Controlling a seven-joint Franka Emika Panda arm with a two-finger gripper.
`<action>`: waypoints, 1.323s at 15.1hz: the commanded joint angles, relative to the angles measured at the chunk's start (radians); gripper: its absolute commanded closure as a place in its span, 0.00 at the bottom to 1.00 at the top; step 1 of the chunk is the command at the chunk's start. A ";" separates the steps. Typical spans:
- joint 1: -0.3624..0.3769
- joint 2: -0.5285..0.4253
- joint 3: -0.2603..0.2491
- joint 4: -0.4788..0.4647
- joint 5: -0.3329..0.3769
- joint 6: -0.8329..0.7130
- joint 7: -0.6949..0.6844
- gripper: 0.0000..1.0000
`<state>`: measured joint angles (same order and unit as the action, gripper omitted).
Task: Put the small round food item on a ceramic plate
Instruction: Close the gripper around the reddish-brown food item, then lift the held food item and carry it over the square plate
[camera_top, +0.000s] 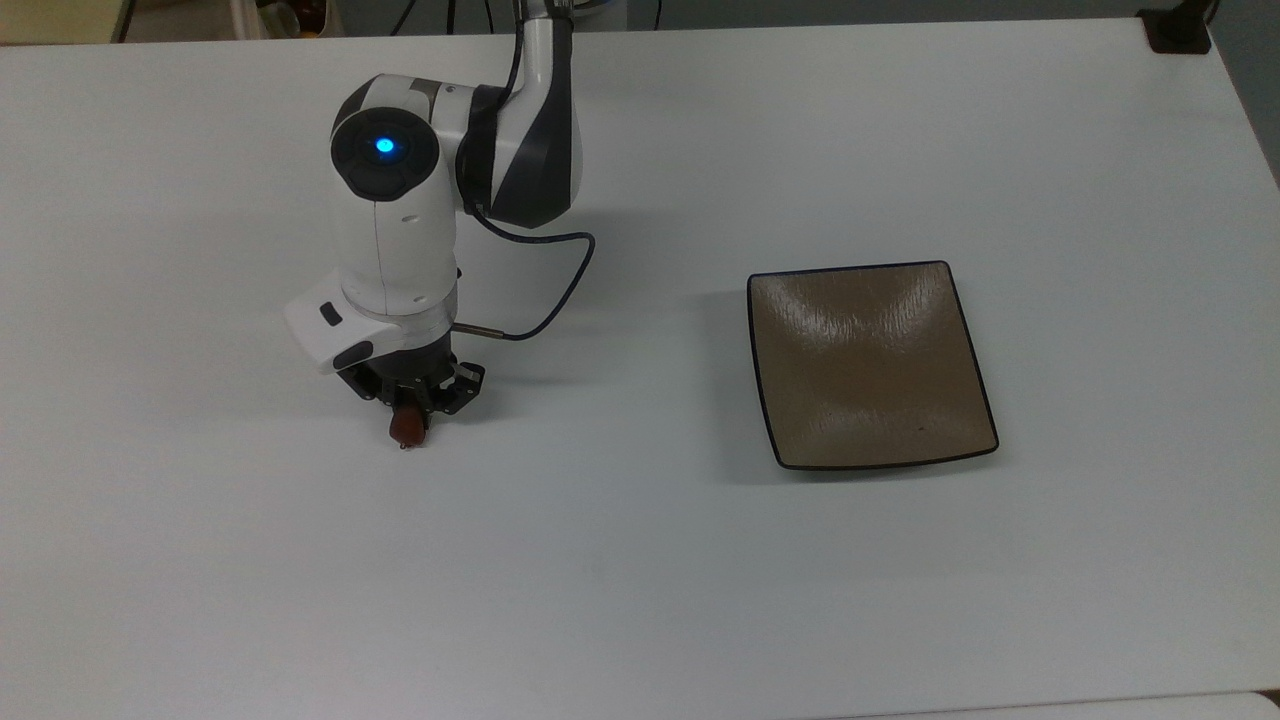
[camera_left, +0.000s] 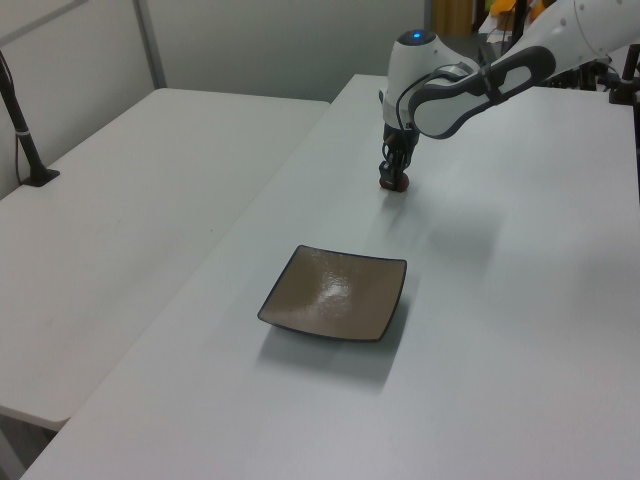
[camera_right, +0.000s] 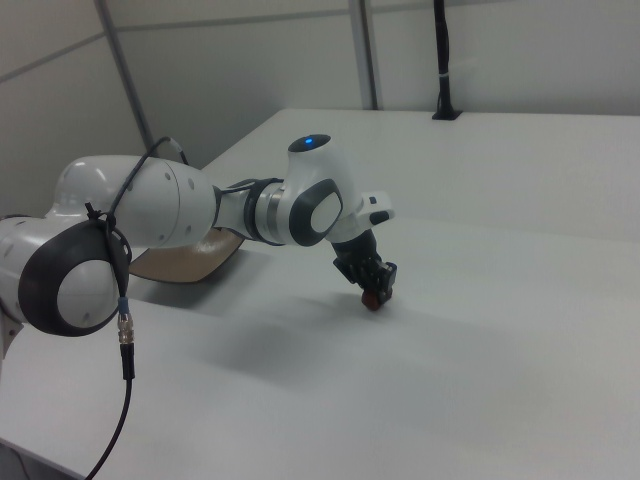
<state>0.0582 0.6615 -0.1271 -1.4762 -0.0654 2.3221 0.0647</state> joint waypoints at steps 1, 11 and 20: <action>-0.003 -0.055 0.021 -0.024 -0.002 -0.015 0.017 0.86; 0.070 -0.396 0.101 -0.013 0.058 -0.378 0.001 0.85; 0.218 -0.416 0.145 -0.009 0.082 -0.429 0.017 0.82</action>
<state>0.2285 0.2520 0.0109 -1.4627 0.0041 1.8885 0.0655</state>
